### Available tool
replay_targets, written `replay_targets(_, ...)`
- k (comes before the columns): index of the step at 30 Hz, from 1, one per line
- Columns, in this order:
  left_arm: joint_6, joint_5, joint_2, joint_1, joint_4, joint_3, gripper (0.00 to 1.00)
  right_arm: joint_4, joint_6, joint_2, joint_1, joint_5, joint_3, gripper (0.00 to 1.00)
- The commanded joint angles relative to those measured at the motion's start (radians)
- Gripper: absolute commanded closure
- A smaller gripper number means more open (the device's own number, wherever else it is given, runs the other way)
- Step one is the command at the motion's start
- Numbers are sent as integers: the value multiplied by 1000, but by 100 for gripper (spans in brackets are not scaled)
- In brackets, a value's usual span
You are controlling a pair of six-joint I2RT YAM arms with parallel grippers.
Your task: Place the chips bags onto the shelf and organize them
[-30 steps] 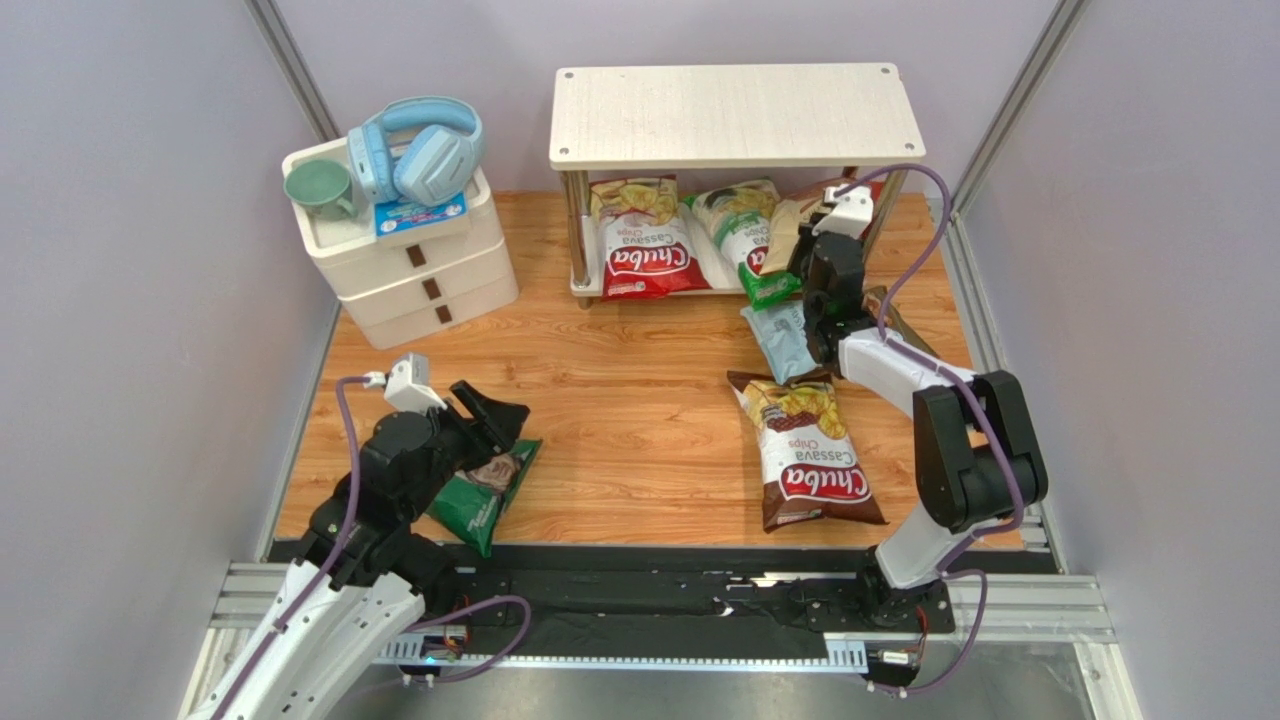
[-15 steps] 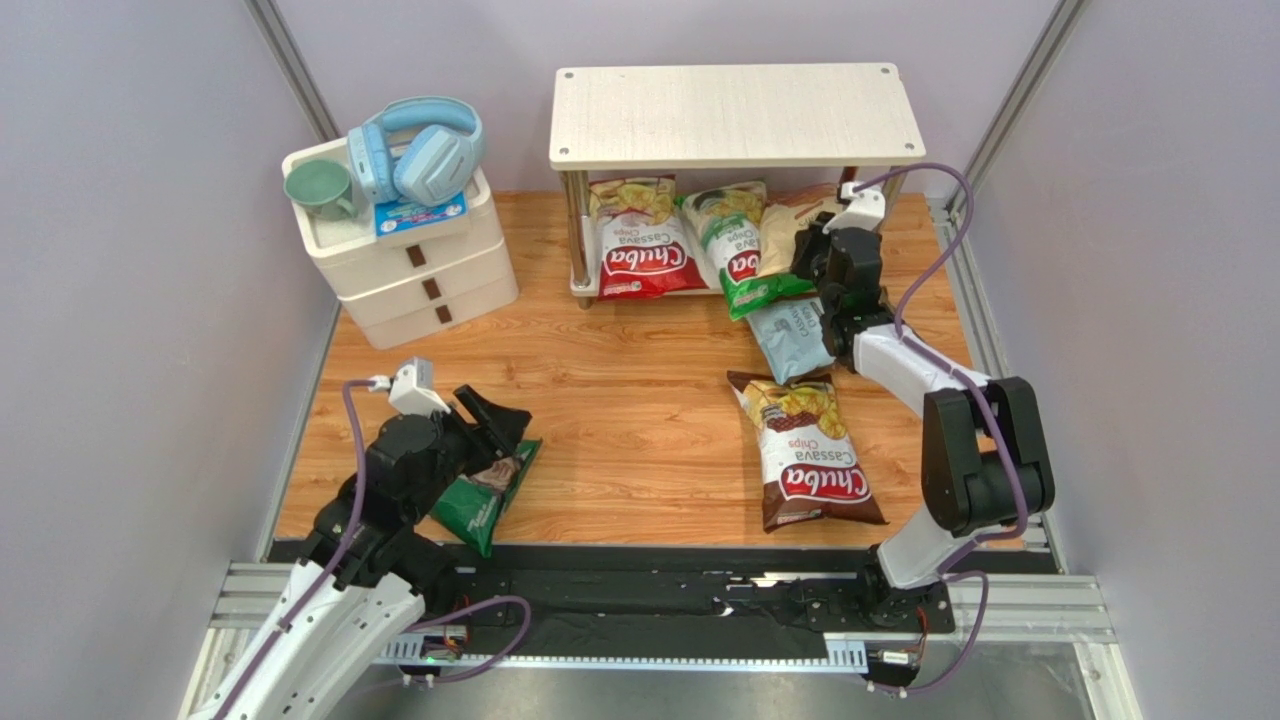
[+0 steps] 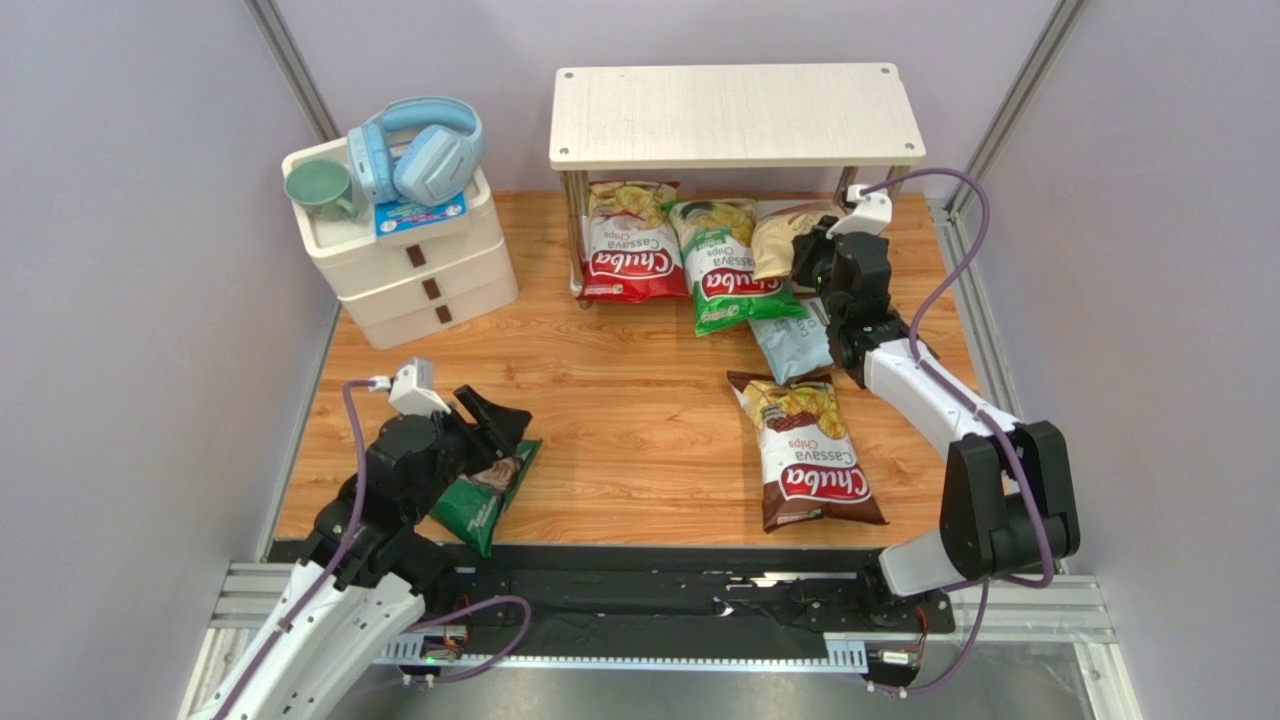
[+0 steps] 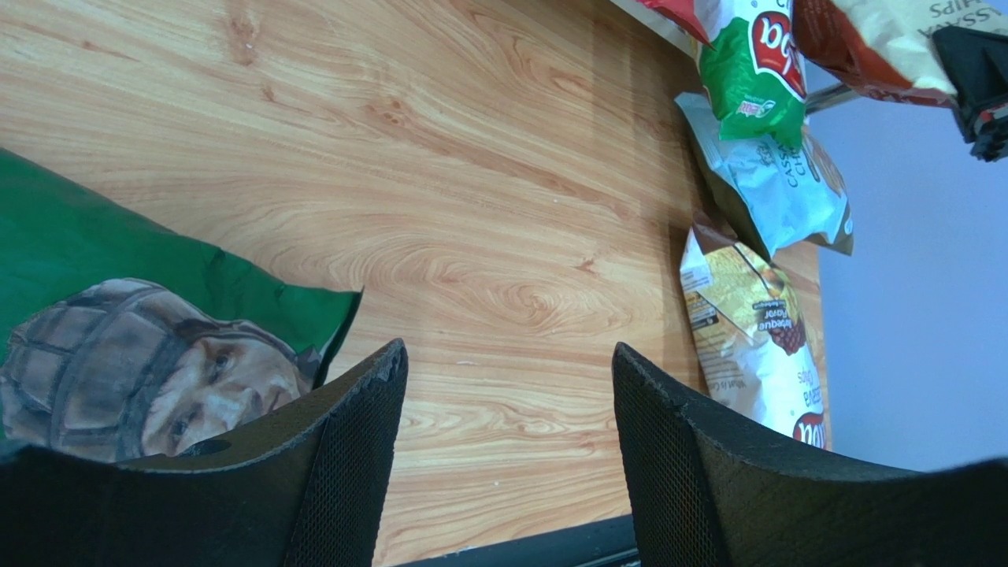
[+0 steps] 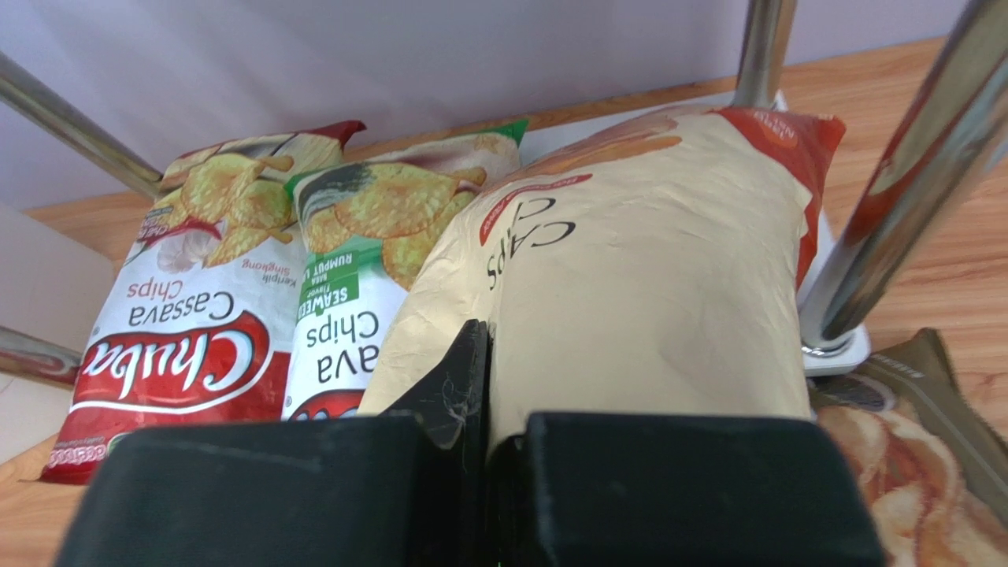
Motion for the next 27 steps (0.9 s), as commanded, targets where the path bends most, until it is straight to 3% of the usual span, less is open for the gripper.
replay_targets(1,-1,20,-3,-3,31,-12,30,116,-96,-31,7,109,17,100)
replay_targets(5,-2,21,3,-3,33,-11,31,179,-102,61,-12,81,61,100)
replay_targets(11,5,18,-3,-3,10,8,31,131,-32,173,-39,55,128,100)
replay_targets(16,10,10,-12,-3,1,9,31,36,34,140,-56,151,69,100)
replay_targets(20,9,15,2,-3,24,2,31,-65,111,89,-76,126,25,99)
replay_targets(24,9,30,28,-3,45,6,32,-186,163,58,-76,112,23,73)
replay_targets(25,9,32,32,-3,45,8,32,-217,187,49,-76,118,23,56)
replay_targets(27,5,32,32,-3,50,6,33,-274,220,6,-76,103,11,43)
